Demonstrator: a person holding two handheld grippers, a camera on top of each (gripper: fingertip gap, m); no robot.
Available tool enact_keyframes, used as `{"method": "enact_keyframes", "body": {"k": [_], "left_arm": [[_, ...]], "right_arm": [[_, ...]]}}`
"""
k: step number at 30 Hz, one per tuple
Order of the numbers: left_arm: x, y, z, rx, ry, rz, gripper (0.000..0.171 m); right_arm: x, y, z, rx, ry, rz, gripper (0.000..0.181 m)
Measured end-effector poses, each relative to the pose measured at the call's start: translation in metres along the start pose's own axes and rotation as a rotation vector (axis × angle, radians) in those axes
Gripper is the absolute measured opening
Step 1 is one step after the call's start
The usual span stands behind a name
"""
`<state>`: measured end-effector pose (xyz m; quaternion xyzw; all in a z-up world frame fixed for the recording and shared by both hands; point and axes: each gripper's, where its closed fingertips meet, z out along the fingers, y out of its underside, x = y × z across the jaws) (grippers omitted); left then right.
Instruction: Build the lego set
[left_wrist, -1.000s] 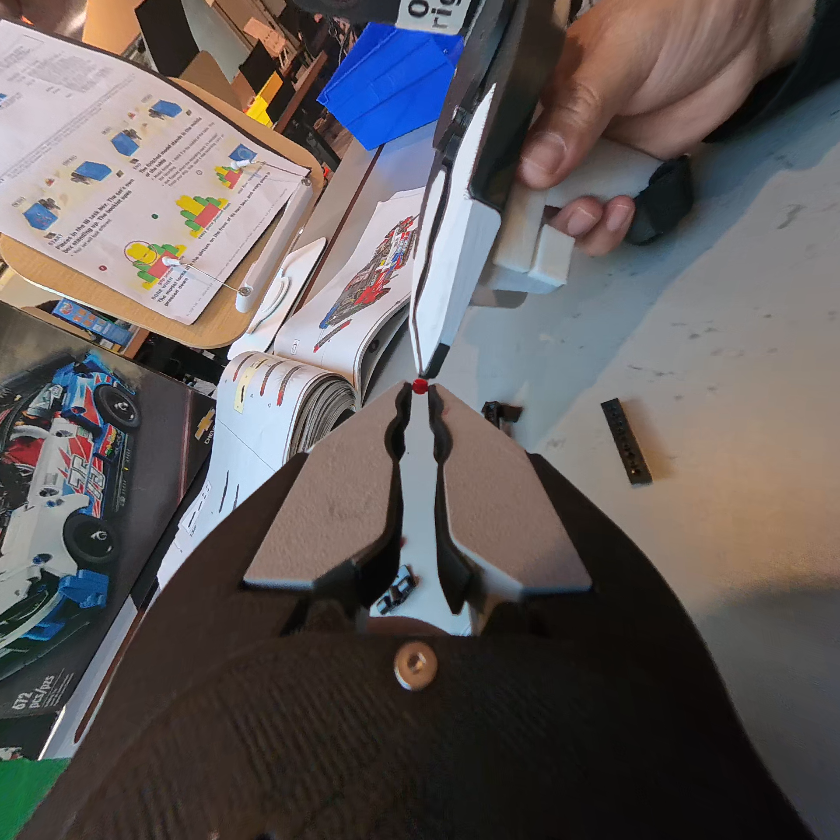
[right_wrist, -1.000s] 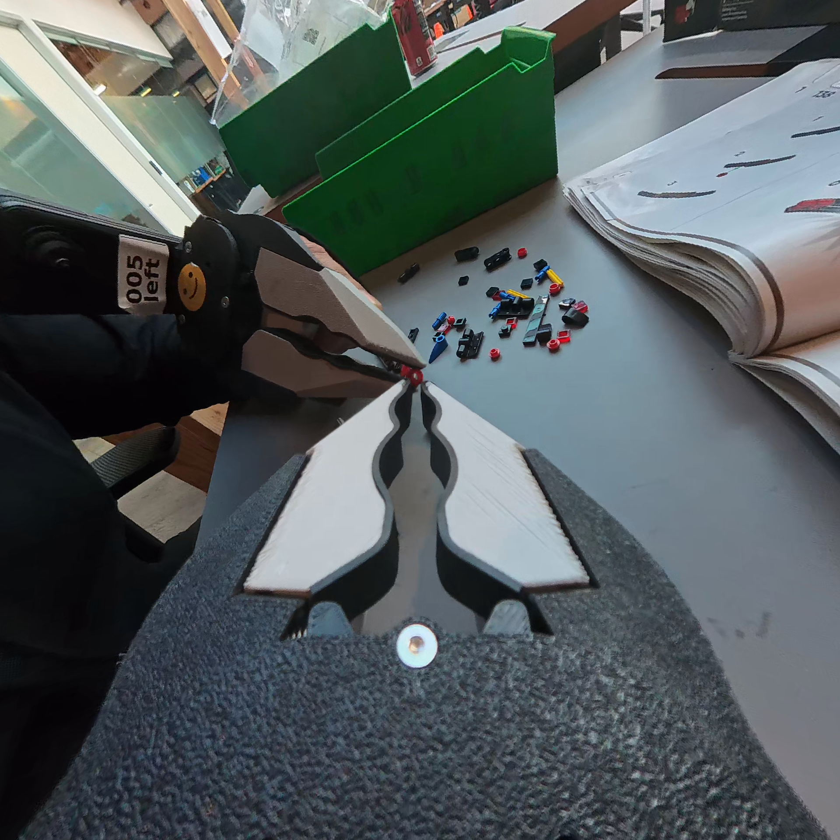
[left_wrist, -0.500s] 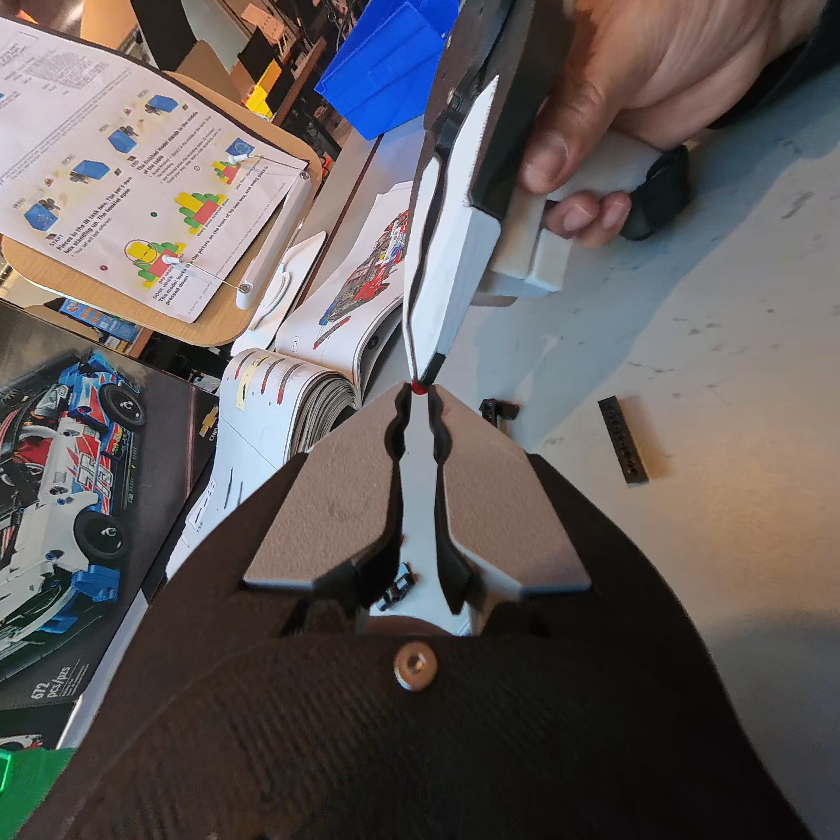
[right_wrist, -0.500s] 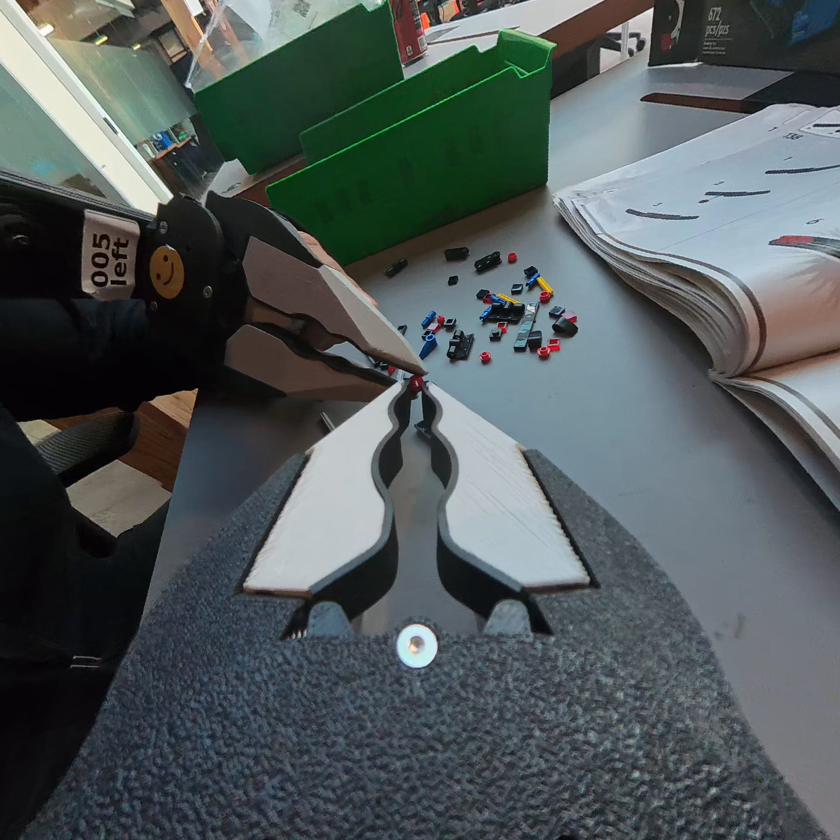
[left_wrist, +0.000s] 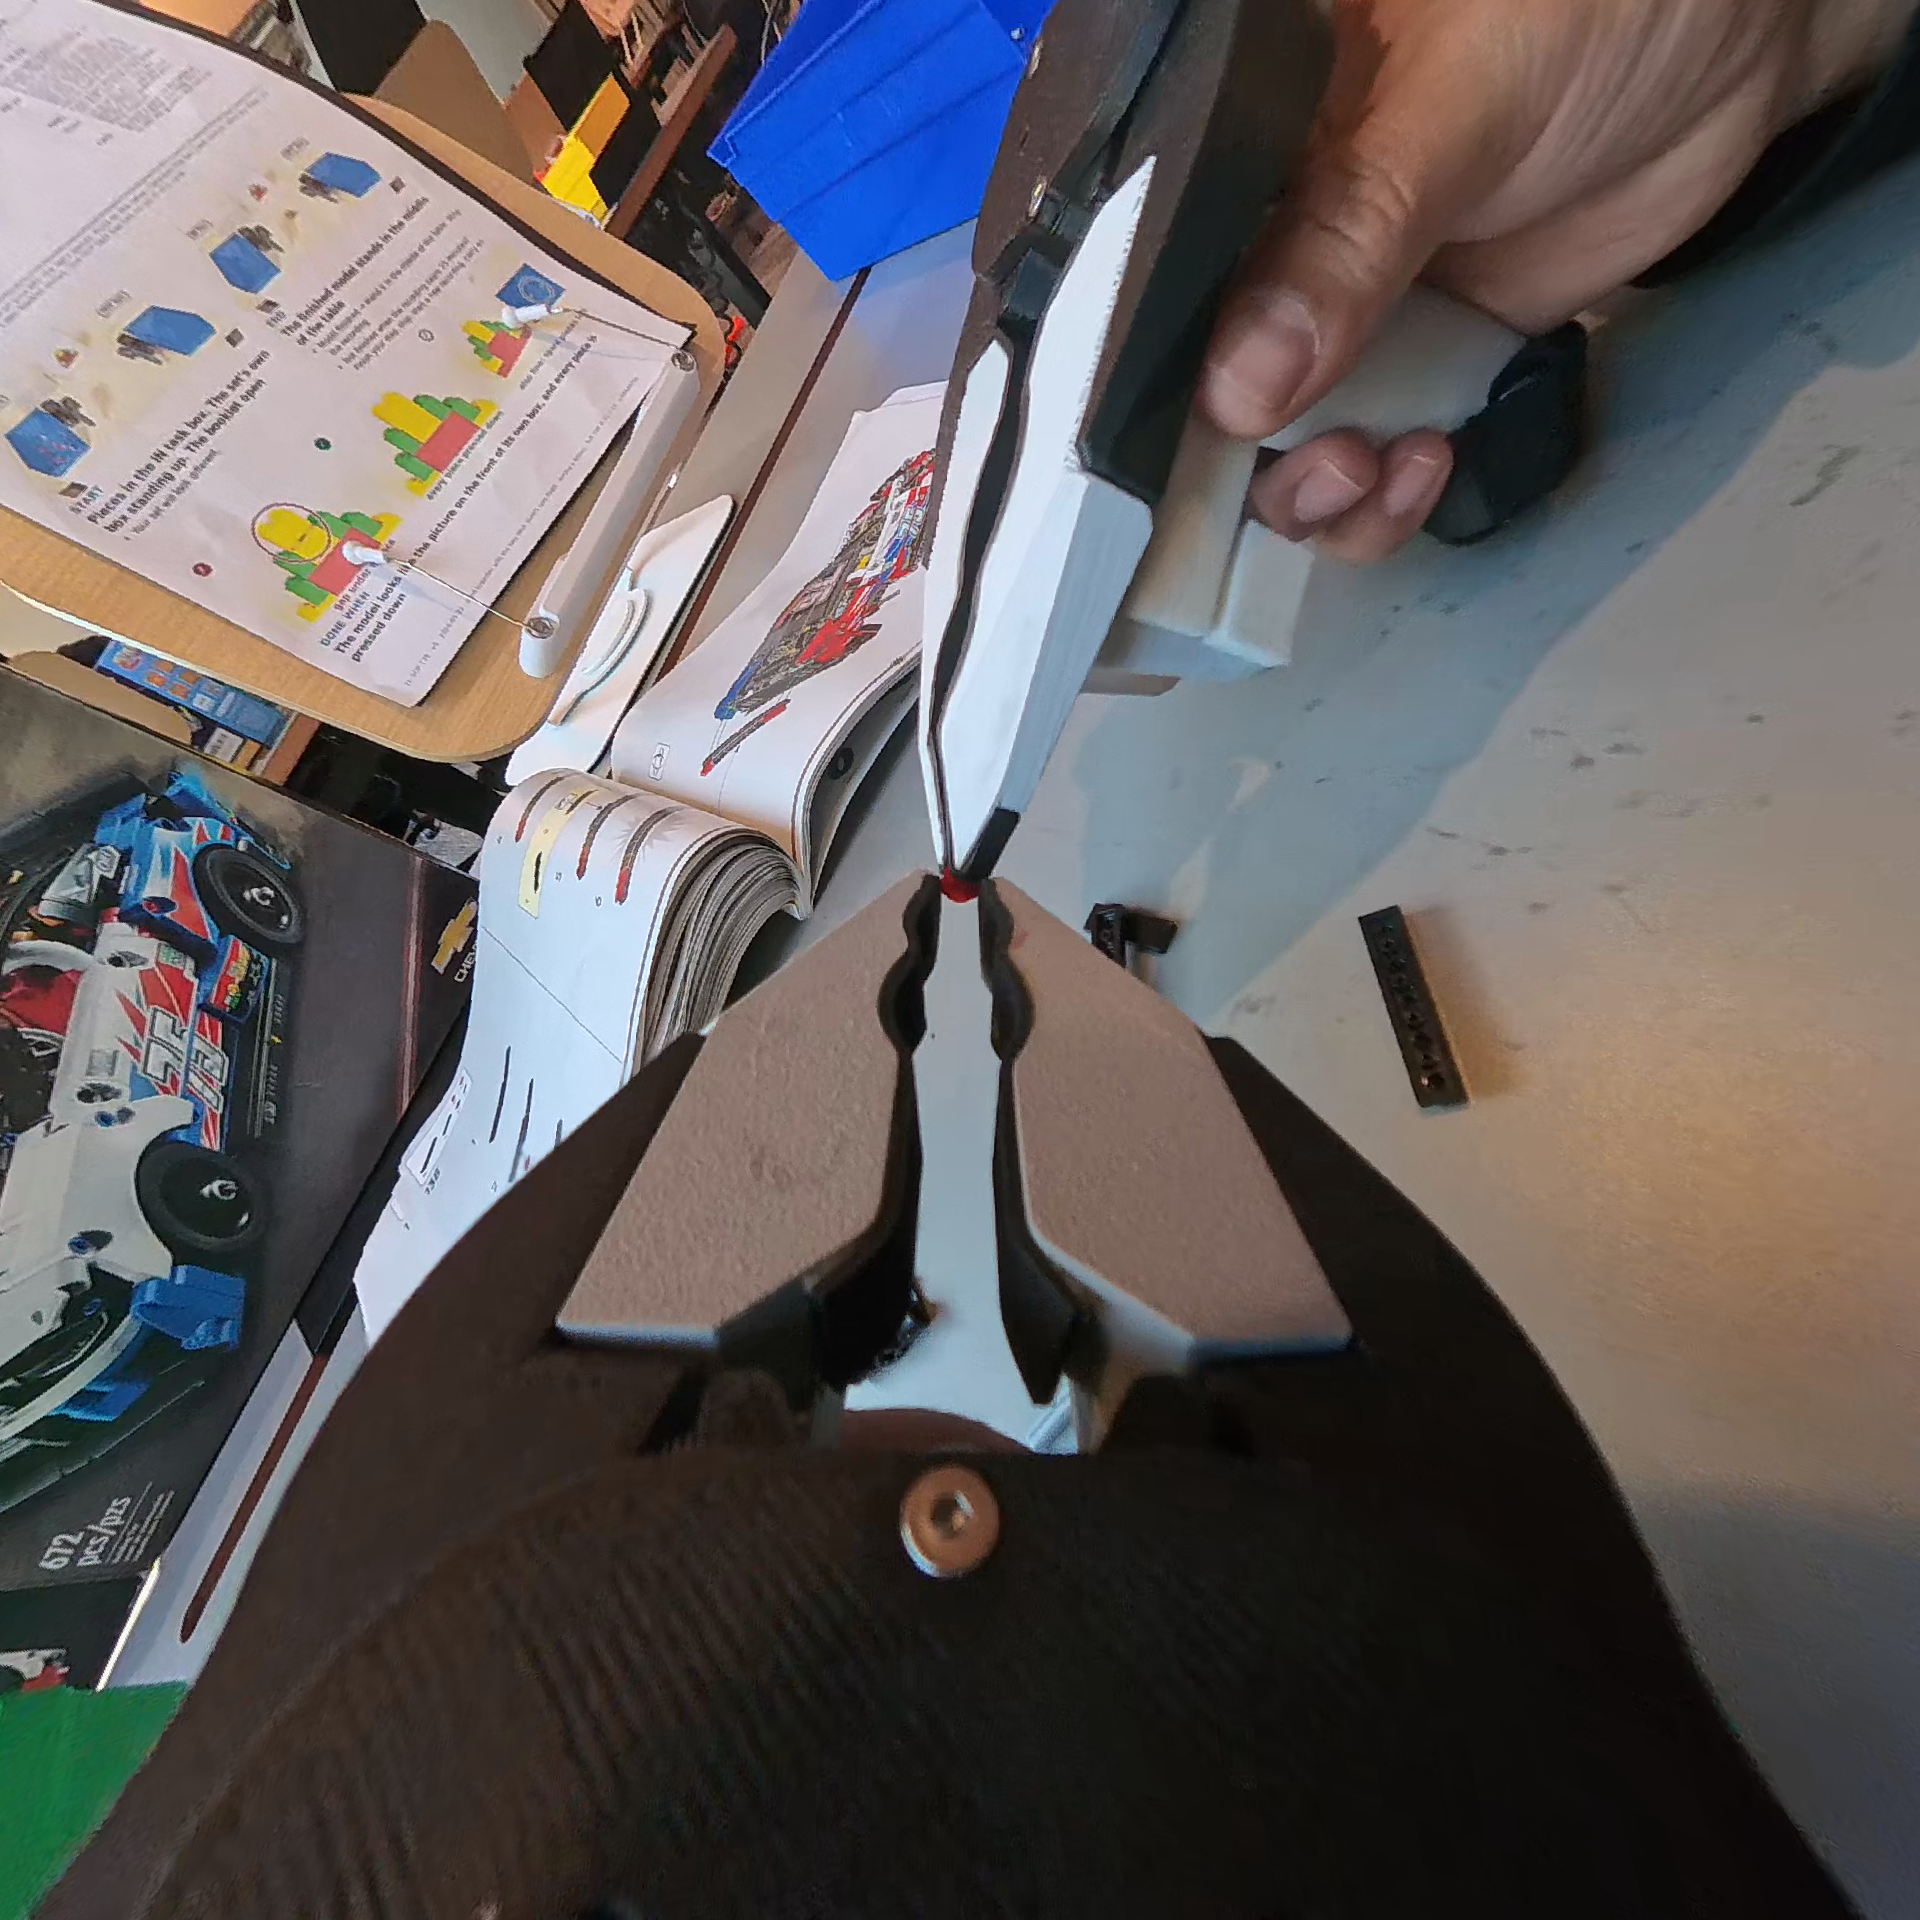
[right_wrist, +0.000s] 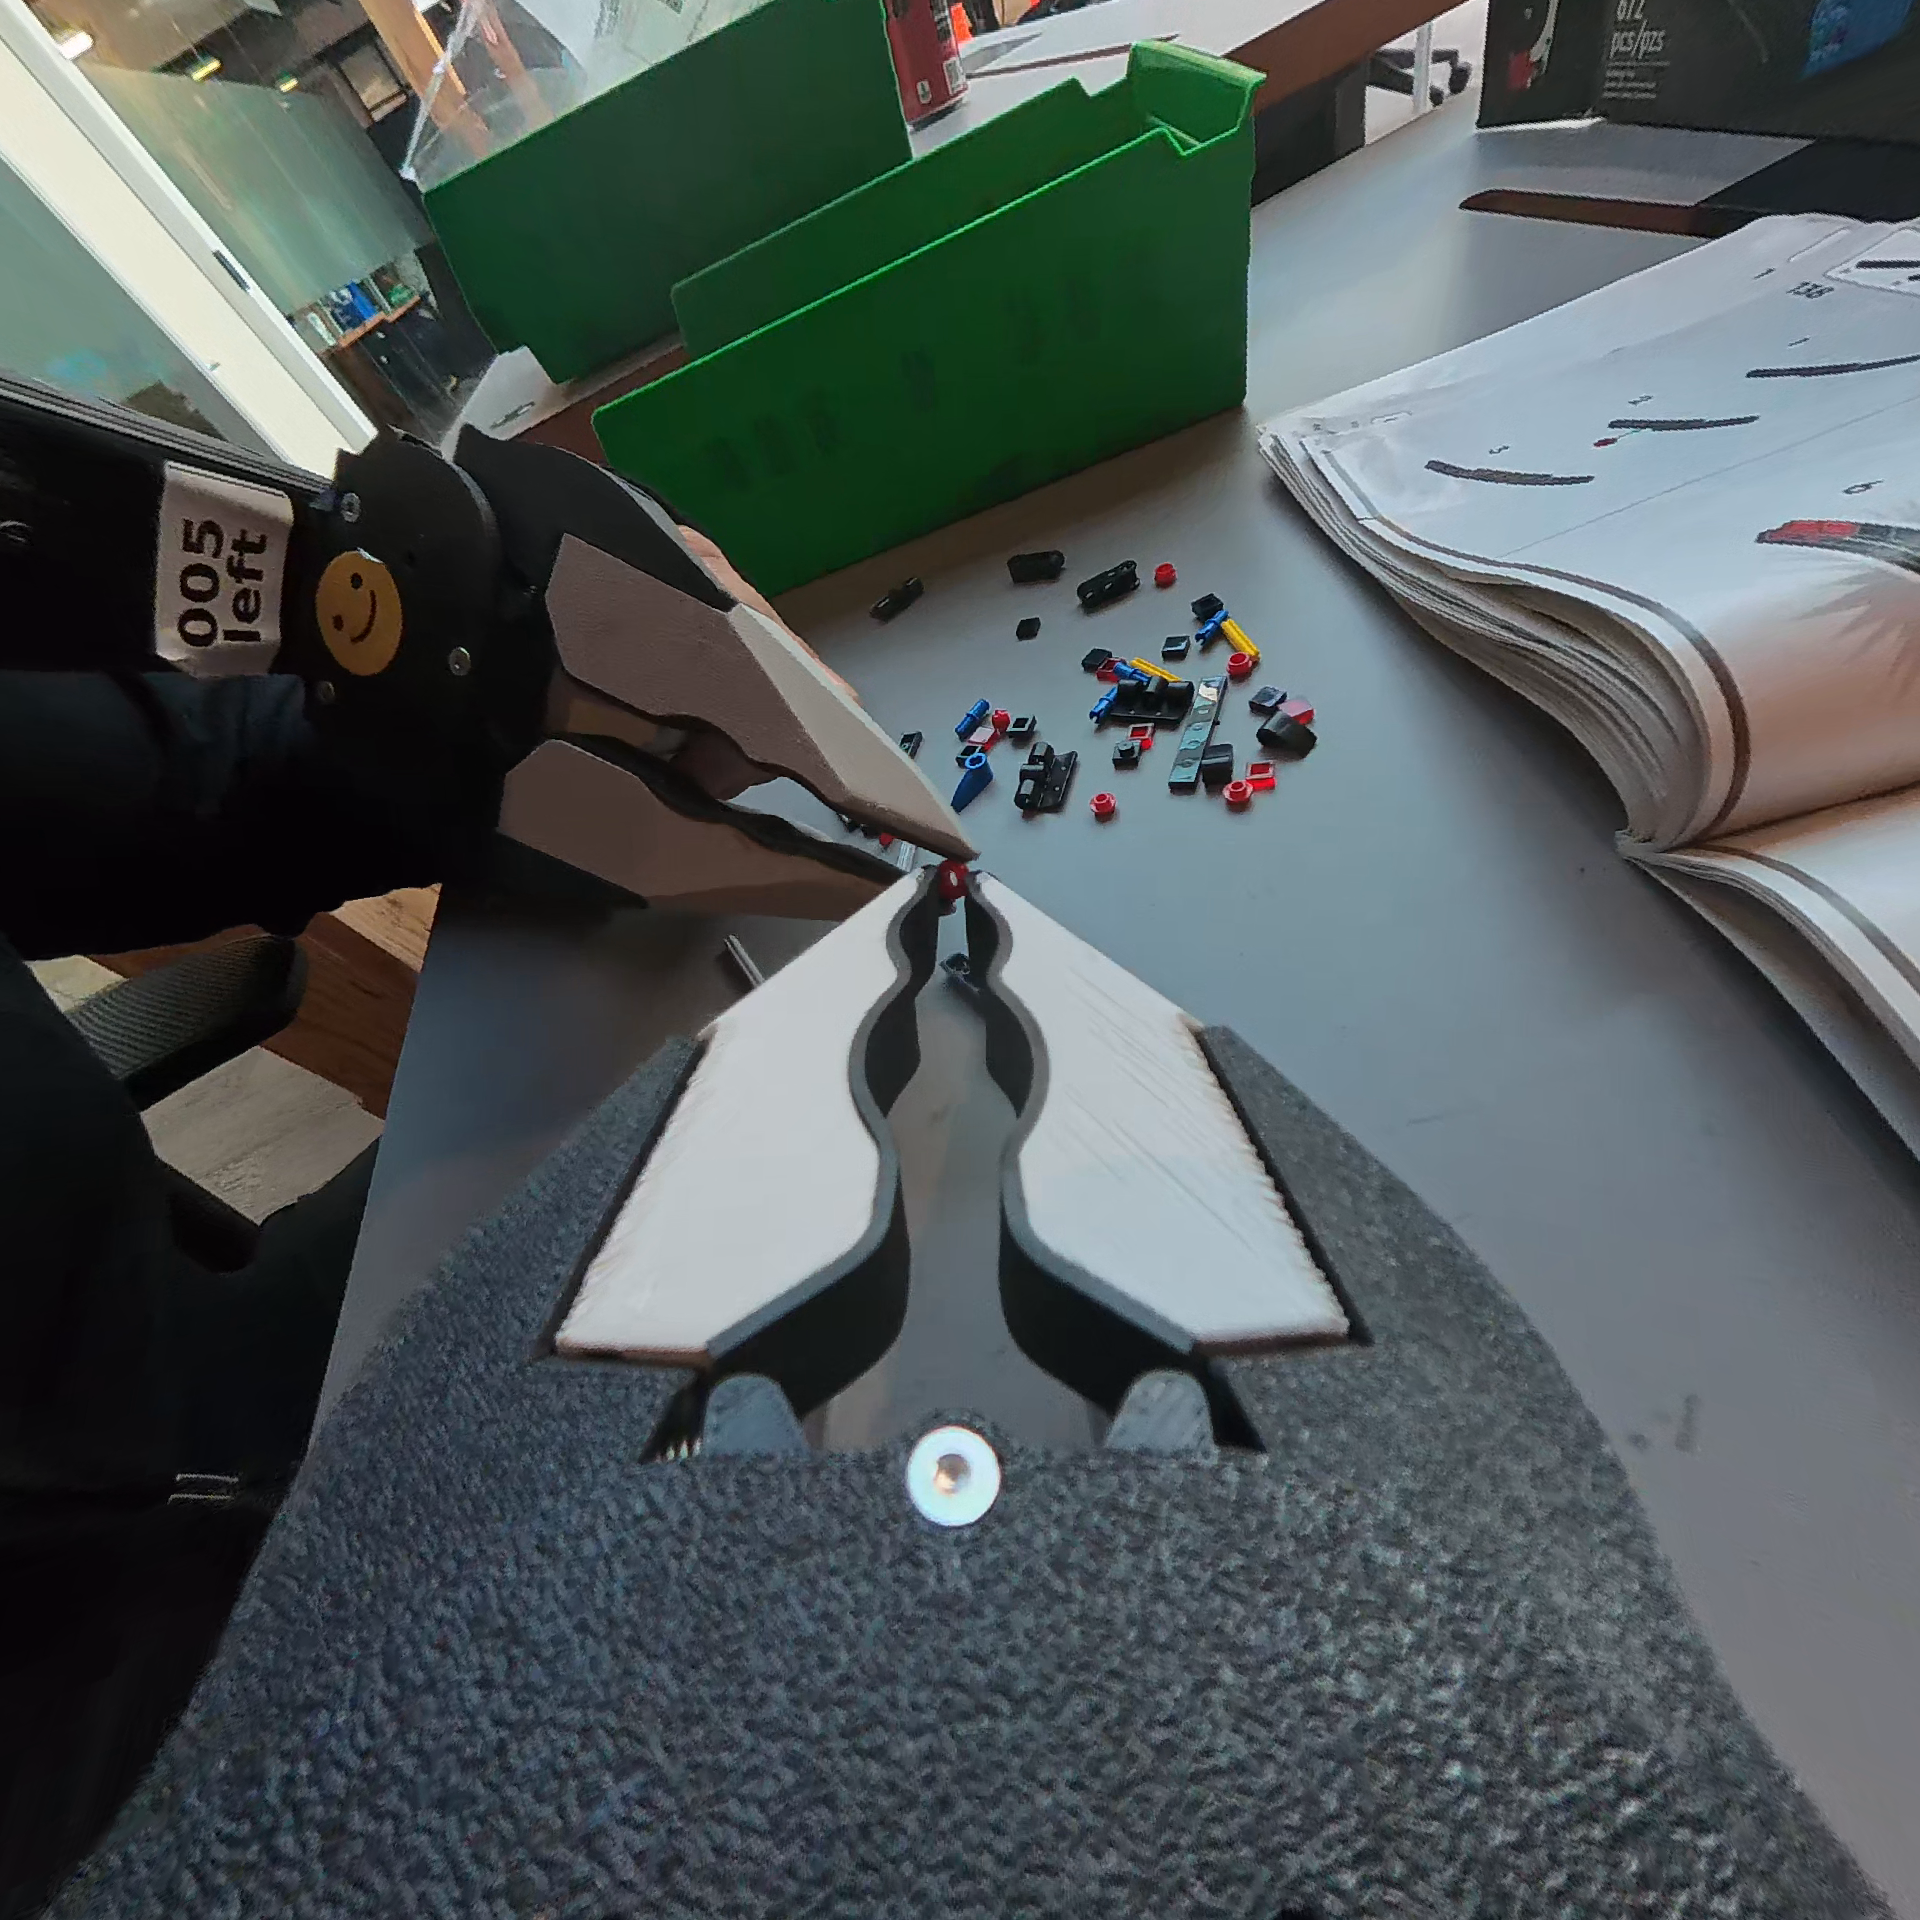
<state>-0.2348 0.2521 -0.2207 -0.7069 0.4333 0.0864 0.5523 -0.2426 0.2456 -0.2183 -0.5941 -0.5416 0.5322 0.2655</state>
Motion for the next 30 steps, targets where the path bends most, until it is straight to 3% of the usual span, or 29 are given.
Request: {"method": "enact_keyframes", "body": {"k": [10,14,18,30], "left_arm": [[0.0008,0.0,0.0001,0.006,0.01,-0.007,0.004],[0.0004,0.0011,0.0006,0.001,0.008,-0.007,0.004],[0.0006,-0.0008,0.0,0.009,0.01,-0.014,0.004],[-0.0008,0.0009,0.0006,-0.003,0.007,-0.027,0.004]], "right_arm": [[-0.0007,0.0003,-0.0007,-0.003,-0.009,0.006,0.004],[-0.0055,-0.0018,-0.0016,0.006,-0.048,0.027,0.012],[-0.002,-0.0018,-0.0021,0.007,-0.024,0.006,0.003],[0.0021,-0.0001,-0.002,-0.005,0.014,-0.023,0.004]]}}
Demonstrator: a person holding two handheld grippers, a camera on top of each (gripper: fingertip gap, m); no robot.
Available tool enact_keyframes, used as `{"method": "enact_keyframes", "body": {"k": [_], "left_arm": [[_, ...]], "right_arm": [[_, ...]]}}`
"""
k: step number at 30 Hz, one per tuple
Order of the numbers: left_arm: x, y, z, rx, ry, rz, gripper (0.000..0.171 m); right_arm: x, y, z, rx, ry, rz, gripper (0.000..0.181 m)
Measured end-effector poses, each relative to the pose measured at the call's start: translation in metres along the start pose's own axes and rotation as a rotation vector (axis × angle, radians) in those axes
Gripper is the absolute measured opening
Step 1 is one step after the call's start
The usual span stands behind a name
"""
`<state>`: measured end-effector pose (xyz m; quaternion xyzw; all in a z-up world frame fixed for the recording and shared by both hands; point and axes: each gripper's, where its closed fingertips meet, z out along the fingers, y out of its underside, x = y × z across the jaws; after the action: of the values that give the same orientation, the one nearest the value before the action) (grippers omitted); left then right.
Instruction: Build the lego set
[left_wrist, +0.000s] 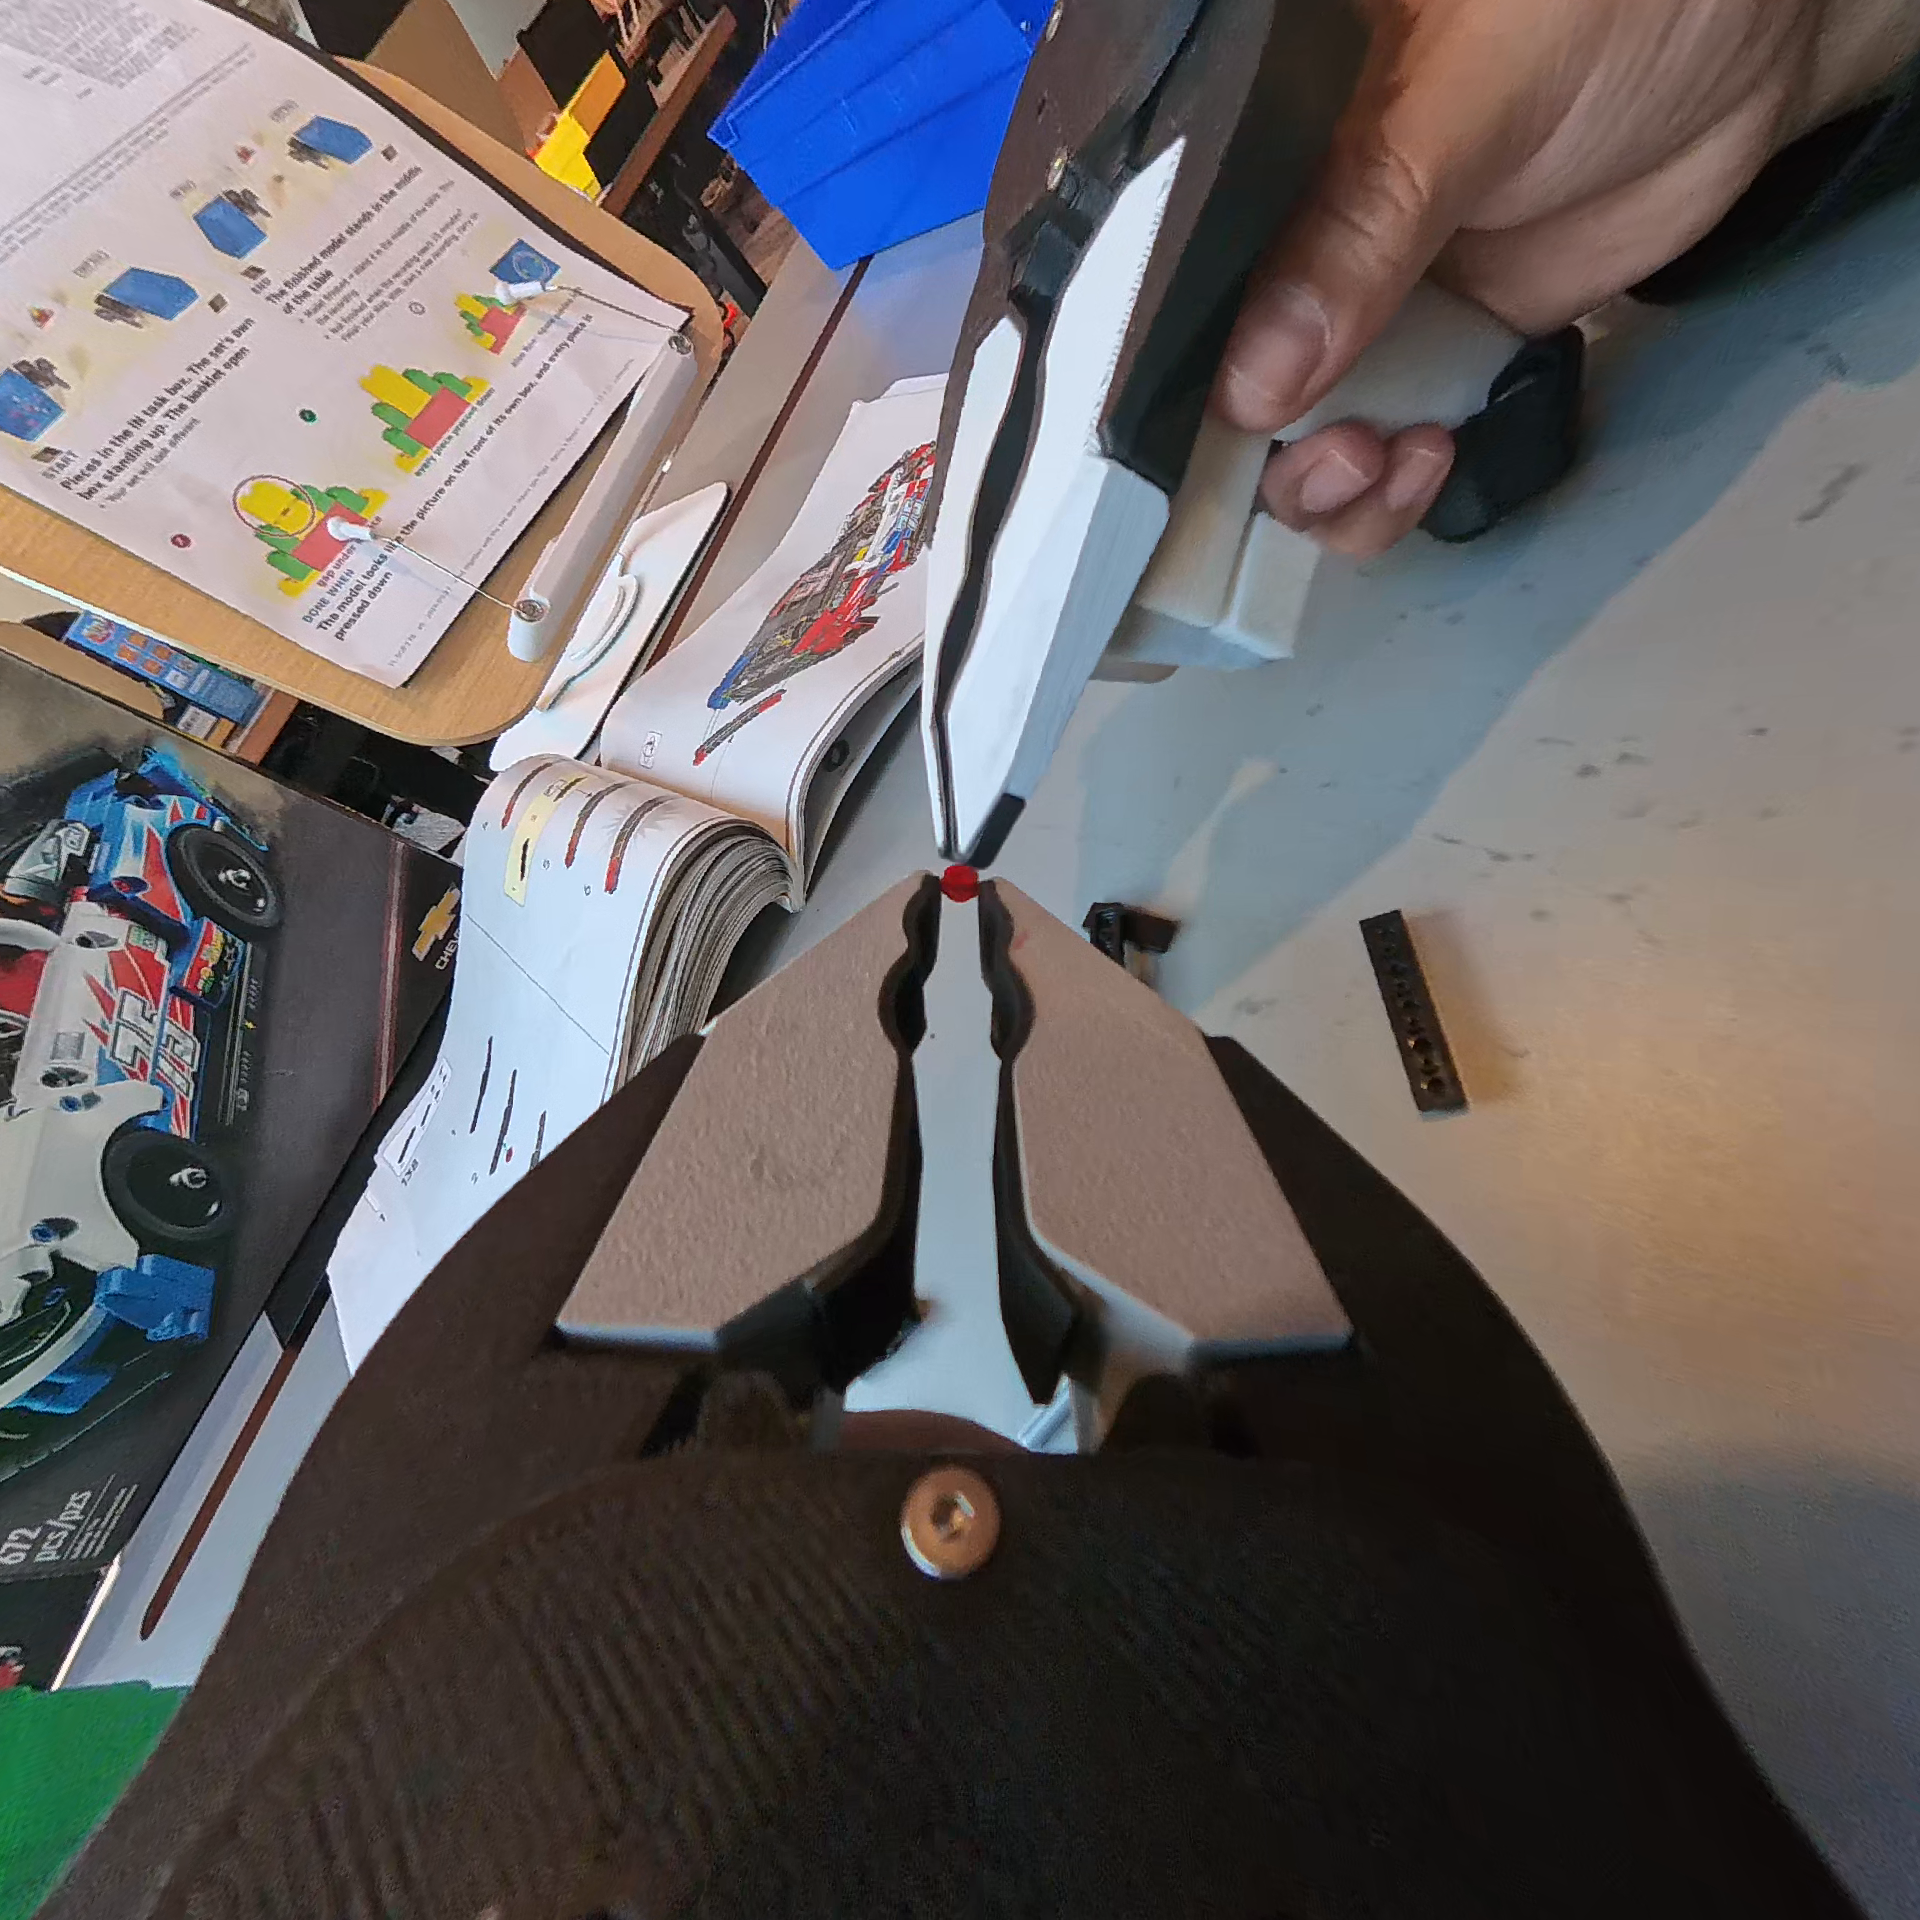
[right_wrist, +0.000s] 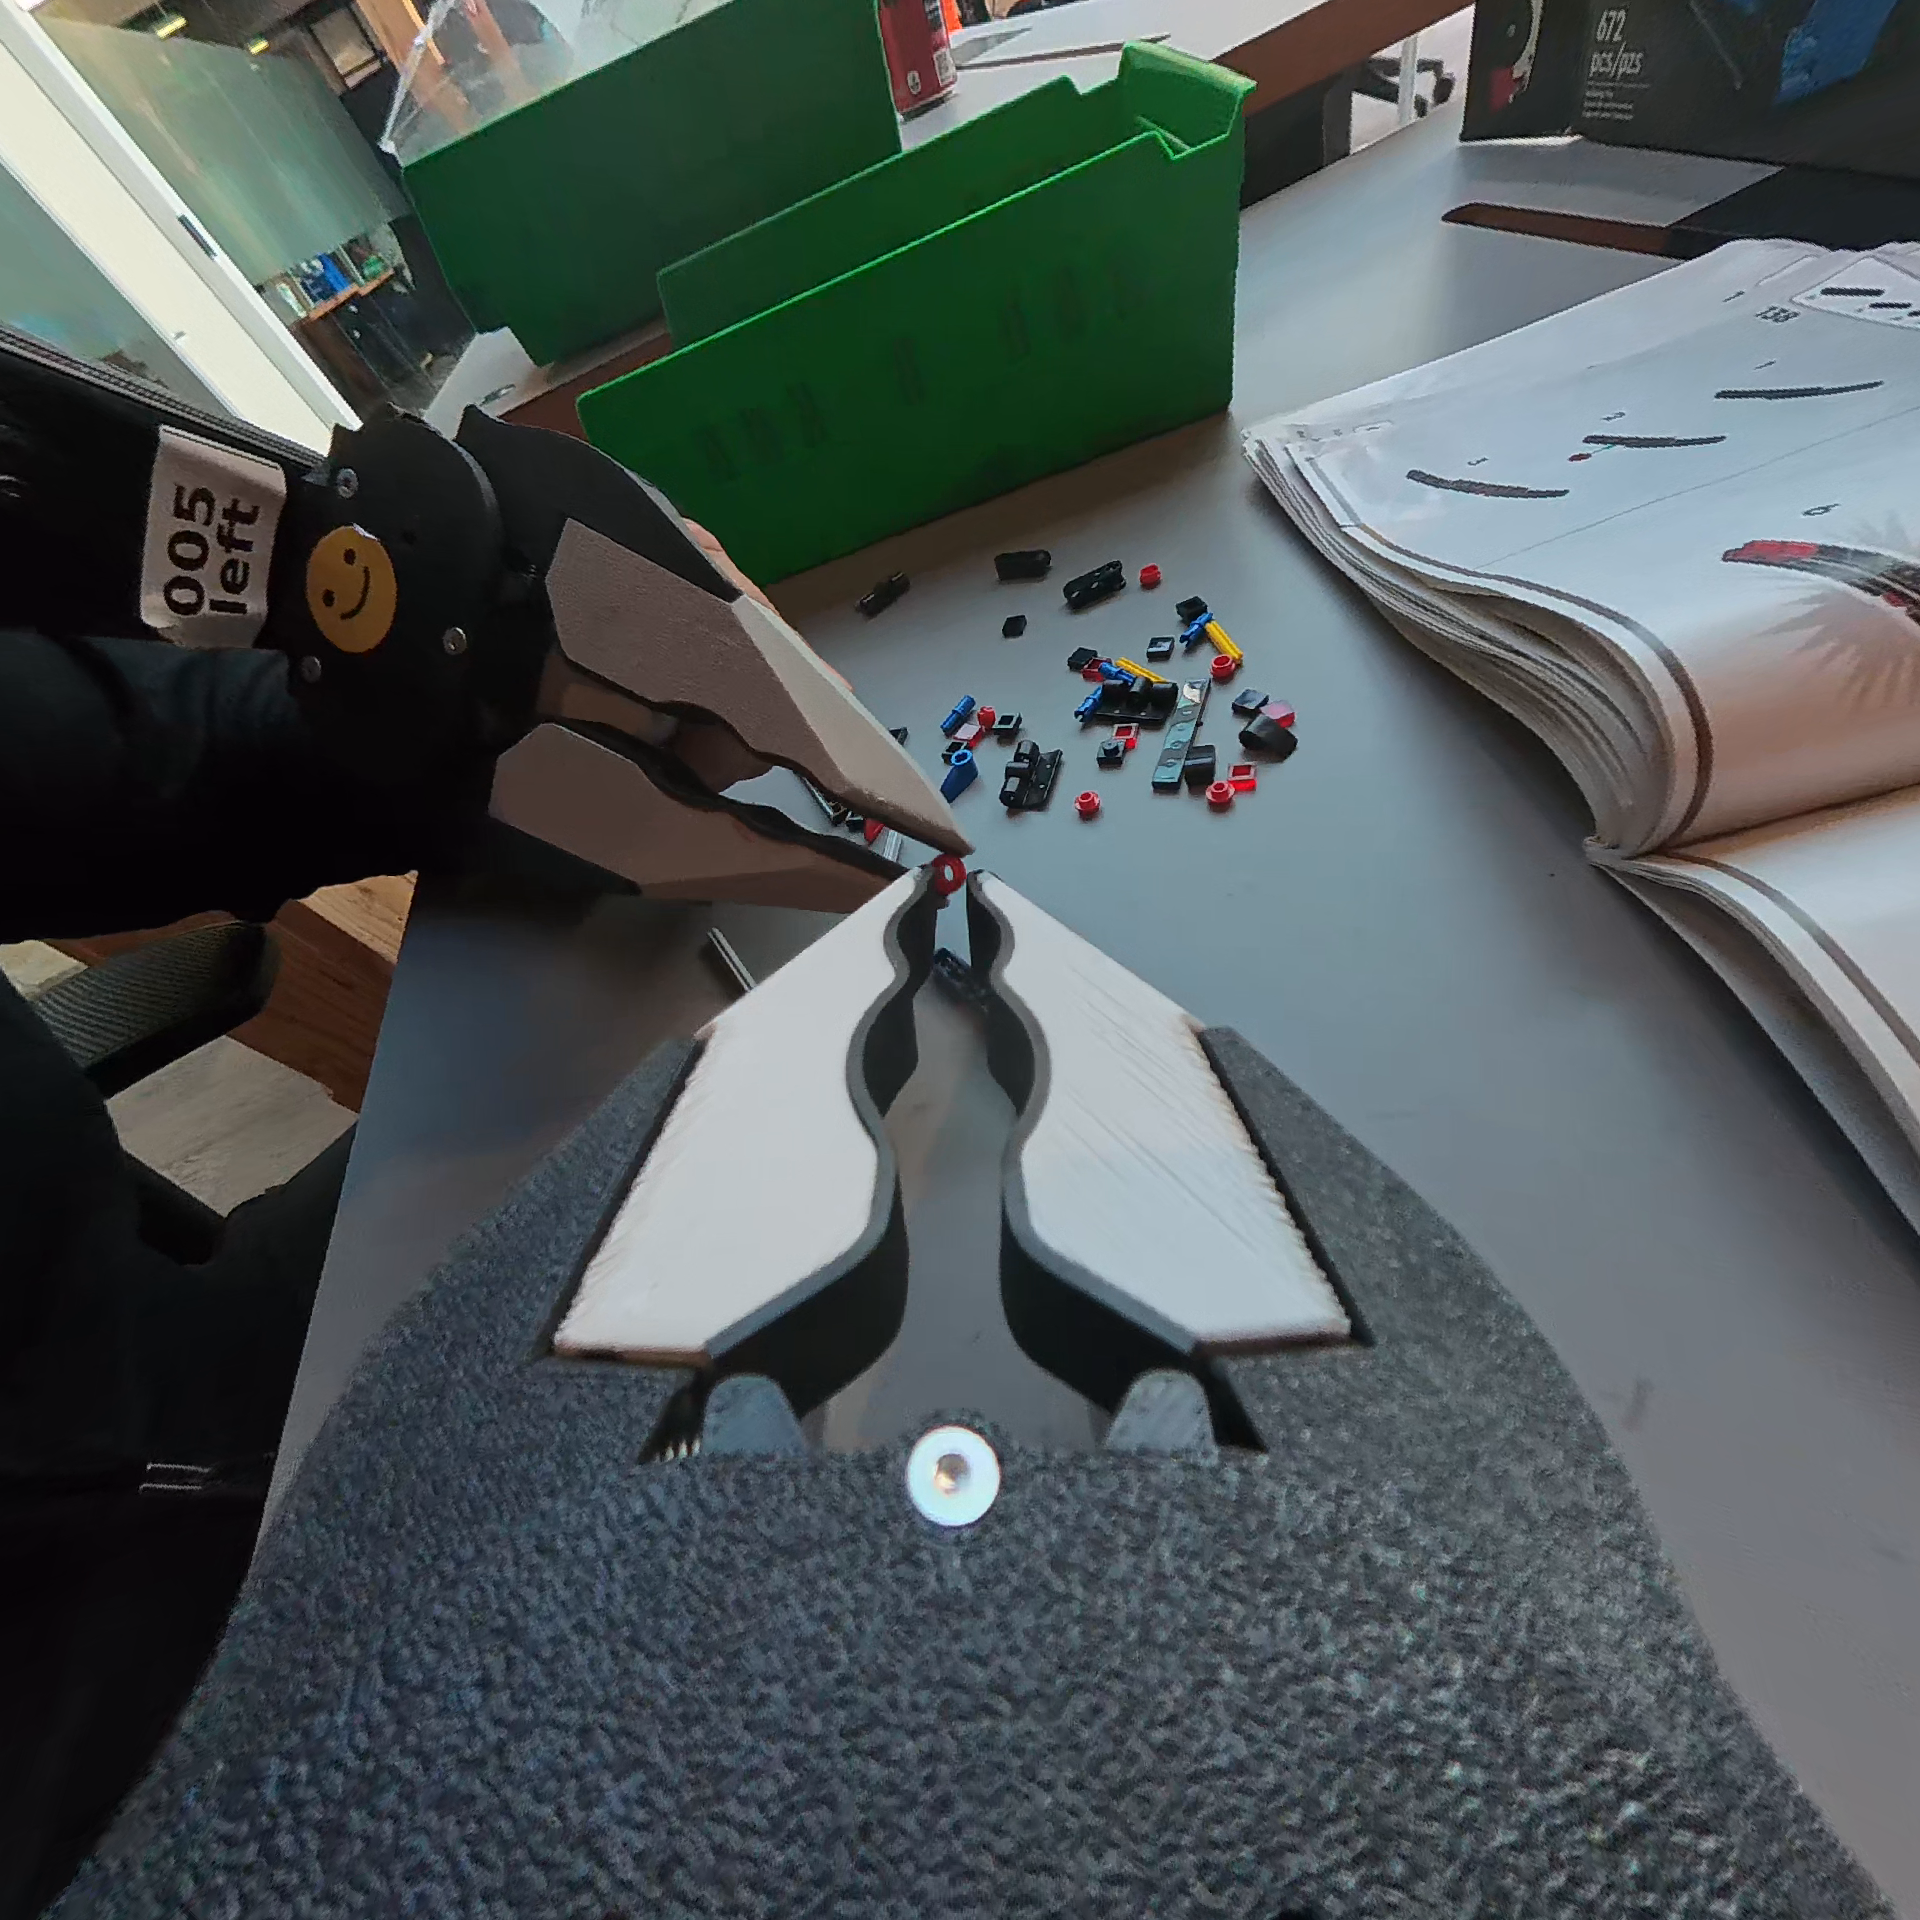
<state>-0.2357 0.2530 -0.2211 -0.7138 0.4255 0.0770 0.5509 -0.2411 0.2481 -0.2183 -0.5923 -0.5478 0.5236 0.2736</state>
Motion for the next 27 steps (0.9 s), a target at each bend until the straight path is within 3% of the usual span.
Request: {"method": "enact_keyframes", "body": {"k": [27], "left_arm": [[0.0004,0.0044,0.0008,-0.045,-0.023,0.041,0.004]], "right_arm": [[-0.0003,0.0018,0.0049,-0.011,0.031,-0.03,0.003]]}}
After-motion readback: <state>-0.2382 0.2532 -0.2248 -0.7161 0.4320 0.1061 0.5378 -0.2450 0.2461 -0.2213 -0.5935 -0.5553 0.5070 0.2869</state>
